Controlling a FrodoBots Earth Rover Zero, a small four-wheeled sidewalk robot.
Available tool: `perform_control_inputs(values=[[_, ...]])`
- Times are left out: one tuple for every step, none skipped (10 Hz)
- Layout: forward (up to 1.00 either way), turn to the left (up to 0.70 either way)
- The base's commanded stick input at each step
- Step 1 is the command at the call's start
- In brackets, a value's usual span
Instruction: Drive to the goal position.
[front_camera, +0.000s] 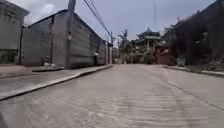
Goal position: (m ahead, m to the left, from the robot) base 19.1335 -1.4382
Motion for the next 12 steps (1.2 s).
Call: perform_control_inputs(values=[[1.0,-0.03],[1.0,-0.11],[1.0,-0.19],[1.0,-0.35],[1.0,-0.4],[1.0,-0.39],[1.0,-0.26],[1.0,-0.01],[1.0,0.0],[1.0,0.0],[1.0,0.0],[1.0,0.0]])
